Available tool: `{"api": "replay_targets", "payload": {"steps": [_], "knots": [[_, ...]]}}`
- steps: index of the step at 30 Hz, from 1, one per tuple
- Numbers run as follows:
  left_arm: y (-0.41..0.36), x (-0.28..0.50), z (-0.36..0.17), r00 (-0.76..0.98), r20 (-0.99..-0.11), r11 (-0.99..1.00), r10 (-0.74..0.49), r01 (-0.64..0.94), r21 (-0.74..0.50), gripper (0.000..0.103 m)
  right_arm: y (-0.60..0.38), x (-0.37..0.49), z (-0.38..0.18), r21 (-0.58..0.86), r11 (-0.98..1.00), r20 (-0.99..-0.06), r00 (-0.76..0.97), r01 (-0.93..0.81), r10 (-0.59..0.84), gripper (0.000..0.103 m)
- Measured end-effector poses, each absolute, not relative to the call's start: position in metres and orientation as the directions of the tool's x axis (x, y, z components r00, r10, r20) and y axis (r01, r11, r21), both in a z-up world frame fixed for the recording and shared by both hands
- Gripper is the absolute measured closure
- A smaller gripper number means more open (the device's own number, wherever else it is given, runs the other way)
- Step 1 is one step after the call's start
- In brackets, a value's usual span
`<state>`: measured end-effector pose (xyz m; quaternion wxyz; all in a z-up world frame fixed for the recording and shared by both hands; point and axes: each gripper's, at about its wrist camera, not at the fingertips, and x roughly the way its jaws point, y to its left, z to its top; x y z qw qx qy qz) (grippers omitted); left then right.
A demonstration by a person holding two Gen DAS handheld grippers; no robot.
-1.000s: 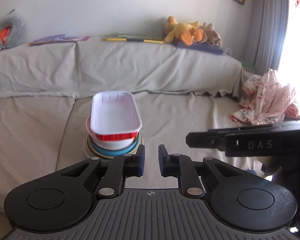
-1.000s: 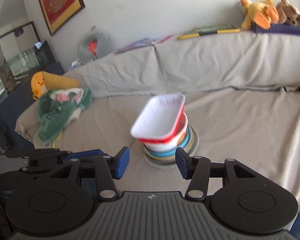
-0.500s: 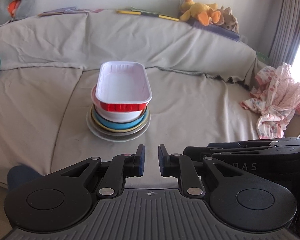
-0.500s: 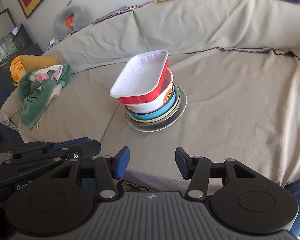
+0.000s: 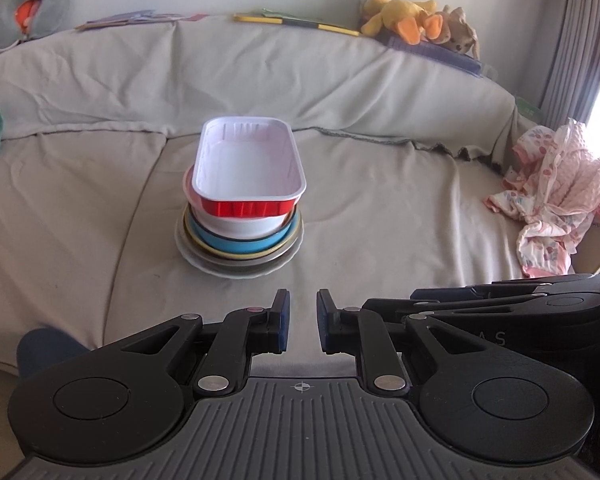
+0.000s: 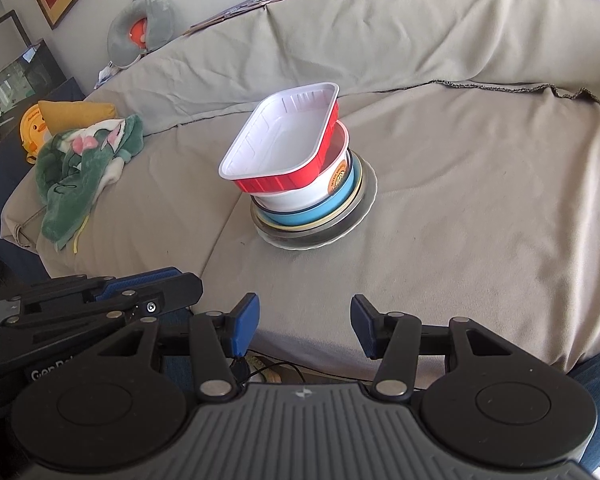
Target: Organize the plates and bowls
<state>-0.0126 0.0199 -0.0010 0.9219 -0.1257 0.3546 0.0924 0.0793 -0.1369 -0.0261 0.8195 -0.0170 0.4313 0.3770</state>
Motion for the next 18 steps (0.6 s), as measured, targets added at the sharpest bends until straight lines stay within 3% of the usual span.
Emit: {"api": "replay_targets", "payload": {"steps": [18], "knots": [[0.0193,-0.0125,-0.0013,0.731,-0.678,0.951,0.081,-0.261,-0.168,0.086,-0.1372,0.0794,-0.0283,0.303,0.712,-0.721,0.337,-0.633,0.606,0.052]]}}
